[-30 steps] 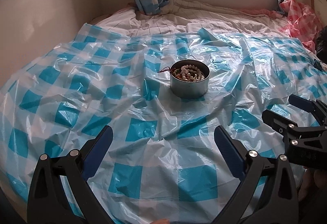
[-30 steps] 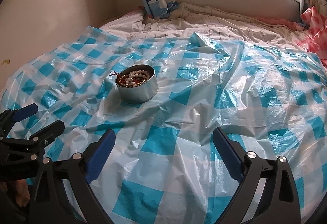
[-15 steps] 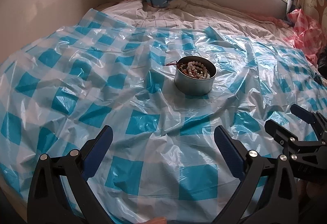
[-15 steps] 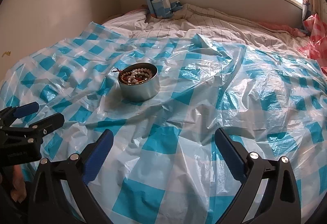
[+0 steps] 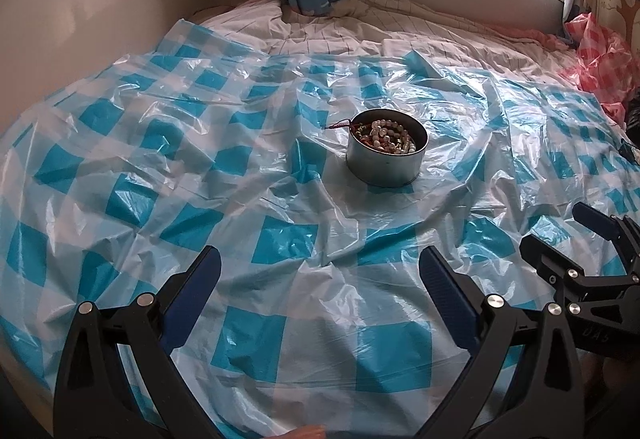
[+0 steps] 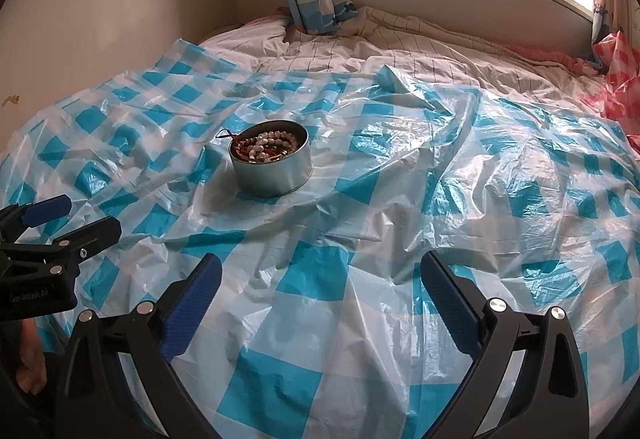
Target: Organize jewelry
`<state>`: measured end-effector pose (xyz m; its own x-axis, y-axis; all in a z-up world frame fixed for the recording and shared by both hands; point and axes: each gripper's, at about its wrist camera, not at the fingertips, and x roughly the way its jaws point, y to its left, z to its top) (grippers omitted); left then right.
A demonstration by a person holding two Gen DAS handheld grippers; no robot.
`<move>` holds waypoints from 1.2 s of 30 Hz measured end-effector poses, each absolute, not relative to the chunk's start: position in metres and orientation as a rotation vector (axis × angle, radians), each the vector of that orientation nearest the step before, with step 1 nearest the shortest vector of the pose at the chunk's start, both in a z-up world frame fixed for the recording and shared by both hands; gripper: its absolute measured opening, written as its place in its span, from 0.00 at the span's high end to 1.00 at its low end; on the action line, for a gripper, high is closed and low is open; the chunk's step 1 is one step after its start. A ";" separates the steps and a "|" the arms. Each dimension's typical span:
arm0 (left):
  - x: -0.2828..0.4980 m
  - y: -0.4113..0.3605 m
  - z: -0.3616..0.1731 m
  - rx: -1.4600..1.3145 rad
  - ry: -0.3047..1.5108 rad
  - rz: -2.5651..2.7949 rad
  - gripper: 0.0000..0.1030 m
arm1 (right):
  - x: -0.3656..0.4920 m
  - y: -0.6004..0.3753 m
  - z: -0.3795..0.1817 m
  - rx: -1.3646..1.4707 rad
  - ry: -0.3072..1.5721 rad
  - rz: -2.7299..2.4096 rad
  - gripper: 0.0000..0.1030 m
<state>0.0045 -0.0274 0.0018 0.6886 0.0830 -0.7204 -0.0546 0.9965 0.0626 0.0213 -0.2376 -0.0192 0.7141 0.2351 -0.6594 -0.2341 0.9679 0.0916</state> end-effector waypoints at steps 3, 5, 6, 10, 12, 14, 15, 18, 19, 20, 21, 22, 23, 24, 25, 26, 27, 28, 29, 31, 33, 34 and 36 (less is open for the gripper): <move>0.005 -0.027 0.002 0.037 0.807 0.077 0.07 | 0.021 -0.237 -0.019 0.001 0.732 0.259 0.07; 0.005 -0.027 0.002 0.037 0.808 0.076 0.07 | 0.021 -0.238 -0.020 0.001 0.732 0.258 0.07; 0.005 -0.027 0.002 0.037 0.808 0.076 0.07 | 0.021 -0.238 -0.020 0.001 0.732 0.259 0.07; 0.005 -0.028 0.001 0.041 0.809 0.078 0.07 | 0.021 -0.238 -0.020 0.000 0.732 0.258 0.07; 0.005 -0.028 0.001 0.040 0.810 0.078 0.07 | 0.021 -0.239 -0.020 0.000 0.732 0.257 0.07; 0.005 -0.027 0.001 0.040 0.812 0.078 0.07 | 0.021 -0.239 -0.020 0.000 0.732 0.258 0.07; 0.005 -0.027 0.000 0.040 0.812 0.078 0.07 | 0.021 -0.239 -0.020 0.000 0.732 0.258 0.07; 0.005 -0.027 0.000 0.040 0.812 0.077 0.07 | 0.021 -0.239 -0.020 -0.001 0.732 0.259 0.07; 0.005 -0.027 0.000 0.040 0.812 0.077 0.07 | 0.021 -0.239 -0.020 -0.002 0.733 0.259 0.07; 0.005 -0.027 0.000 0.041 0.812 0.077 0.07 | 0.021 -0.239 -0.020 -0.002 0.733 0.259 0.07; 0.005 -0.027 0.000 0.041 0.812 0.077 0.07 | 0.021 -0.238 -0.020 -0.002 0.732 0.259 0.07; 0.005 -0.027 0.000 0.042 0.813 0.077 0.07 | 0.021 -0.239 -0.020 -0.002 0.732 0.259 0.07; 0.005 -0.027 0.000 0.042 0.813 0.077 0.07 | 0.021 -0.238 -0.020 -0.002 0.732 0.259 0.07; 0.006 -0.027 0.000 0.044 0.814 0.079 0.07 | 0.021 -0.238 -0.020 -0.002 0.733 0.258 0.07; 0.006 -0.027 -0.001 0.046 0.814 0.081 0.07 | 0.021 -0.238 -0.020 -0.002 0.733 0.258 0.07; 0.005 -0.027 -0.001 0.048 0.815 0.082 0.07 | 0.021 -0.239 -0.020 -0.002 0.733 0.258 0.07; 0.005 -0.027 -0.001 0.048 0.815 0.080 0.07 | 0.021 -0.238 -0.020 -0.002 0.732 0.259 0.07; 0.005 -0.027 -0.001 0.048 0.814 0.081 0.07 | 0.021 -0.238 -0.020 -0.003 0.733 0.259 0.07; 0.005 -0.027 -0.001 0.048 0.813 0.081 0.07 | 0.021 -0.238 -0.020 -0.003 0.733 0.259 0.07; 0.005 -0.027 0.000 0.048 0.812 0.081 0.07 | 0.021 -0.238 -0.020 -0.004 0.733 0.258 0.07; 0.004 -0.026 -0.001 0.050 0.804 0.080 0.07 | 0.021 -0.239 -0.020 -0.004 0.733 0.258 0.07; 0.004 -0.026 -0.001 0.051 0.801 0.079 0.07 | 0.021 -0.238 -0.020 -0.004 0.733 0.258 0.07; 0.003 -0.025 0.000 0.053 0.793 0.081 0.07 | 0.021 -0.238 -0.020 -0.004 0.733 0.258 0.07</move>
<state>0.0028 -0.0255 0.0005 0.6987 0.0926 -0.7094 -0.0526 0.9956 0.0782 0.0214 -0.2380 -0.0196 0.7133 0.2314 -0.6616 -0.2340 0.9684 0.0865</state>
